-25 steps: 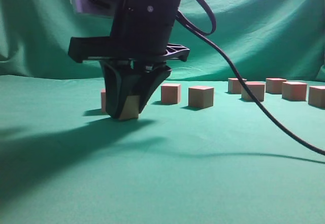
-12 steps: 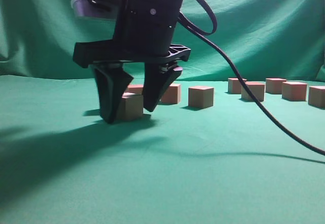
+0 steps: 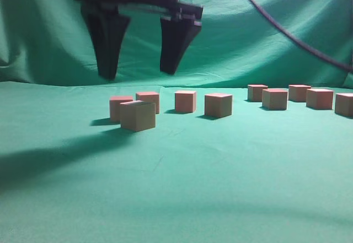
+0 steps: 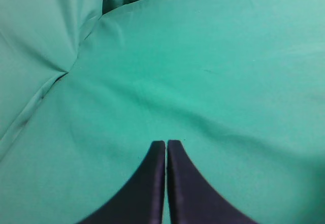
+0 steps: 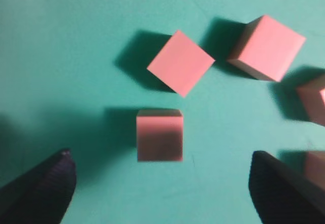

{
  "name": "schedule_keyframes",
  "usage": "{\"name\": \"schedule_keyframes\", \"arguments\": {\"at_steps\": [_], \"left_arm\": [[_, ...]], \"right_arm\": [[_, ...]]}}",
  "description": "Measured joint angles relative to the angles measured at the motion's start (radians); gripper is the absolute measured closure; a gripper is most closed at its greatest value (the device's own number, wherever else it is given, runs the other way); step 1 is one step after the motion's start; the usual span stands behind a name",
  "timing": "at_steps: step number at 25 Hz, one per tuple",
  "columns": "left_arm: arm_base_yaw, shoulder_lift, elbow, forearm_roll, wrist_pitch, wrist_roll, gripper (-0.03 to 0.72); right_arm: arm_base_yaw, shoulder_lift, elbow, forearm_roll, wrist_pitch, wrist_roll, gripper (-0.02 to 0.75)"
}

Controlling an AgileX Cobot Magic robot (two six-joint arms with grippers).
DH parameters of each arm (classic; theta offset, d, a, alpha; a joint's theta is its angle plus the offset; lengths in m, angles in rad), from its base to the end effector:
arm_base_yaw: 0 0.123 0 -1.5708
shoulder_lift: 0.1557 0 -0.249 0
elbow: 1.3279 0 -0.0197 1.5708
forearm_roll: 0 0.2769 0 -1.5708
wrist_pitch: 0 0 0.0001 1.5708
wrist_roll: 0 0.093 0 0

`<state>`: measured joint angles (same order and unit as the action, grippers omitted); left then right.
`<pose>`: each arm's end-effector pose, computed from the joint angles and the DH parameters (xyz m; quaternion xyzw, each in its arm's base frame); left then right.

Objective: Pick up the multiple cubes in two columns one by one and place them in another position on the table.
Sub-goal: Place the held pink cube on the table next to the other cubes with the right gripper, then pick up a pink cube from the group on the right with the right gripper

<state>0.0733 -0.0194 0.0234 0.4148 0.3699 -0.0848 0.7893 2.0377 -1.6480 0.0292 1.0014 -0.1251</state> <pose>0.1152 0.0221 0.1759 0.0470 0.7899 0.1712 0.5870 0.3082 0.3138 0.1719 -0.4319 0.8919 0.0559 0.1215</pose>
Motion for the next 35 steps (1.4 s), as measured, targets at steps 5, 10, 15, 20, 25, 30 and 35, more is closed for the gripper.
{"name": "schedule_keyframes", "arguments": {"at_steps": [5,10,15,20,25,30,35], "left_arm": [[0.0,0.0,0.0,0.0,0.0,0.0,0.688],[0.0,0.0,0.0,0.0,0.0,0.0,0.688],[0.0,0.0,0.0,0.0,0.0,0.0,0.688],[0.0,0.0,0.0,0.0,0.0,0.0,0.688],[0.0,0.0,0.0,0.0,0.0,0.0,0.688],[0.0,0.0,0.0,0.0,0.0,0.0,0.688],[0.0,0.0,0.0,0.0,0.0,0.0,0.688]], "right_arm": [[0.0,-0.004,-0.181,-0.035,0.204,0.0,0.111],[-0.008,-0.036,-0.265,-0.094,0.232,0.0,0.111],[-0.056,-0.147,-0.265,-0.117,0.244,0.024,0.111],[-0.213,-0.305,-0.24,-0.117,0.245,0.061,0.159],[-0.447,-0.403,-0.047,-0.127,0.247,0.103,0.159],[-0.649,-0.407,0.209,-0.086,0.205,0.123,0.159],[-0.73,-0.391,0.404,-0.012,-0.08,0.123,0.159]]}}
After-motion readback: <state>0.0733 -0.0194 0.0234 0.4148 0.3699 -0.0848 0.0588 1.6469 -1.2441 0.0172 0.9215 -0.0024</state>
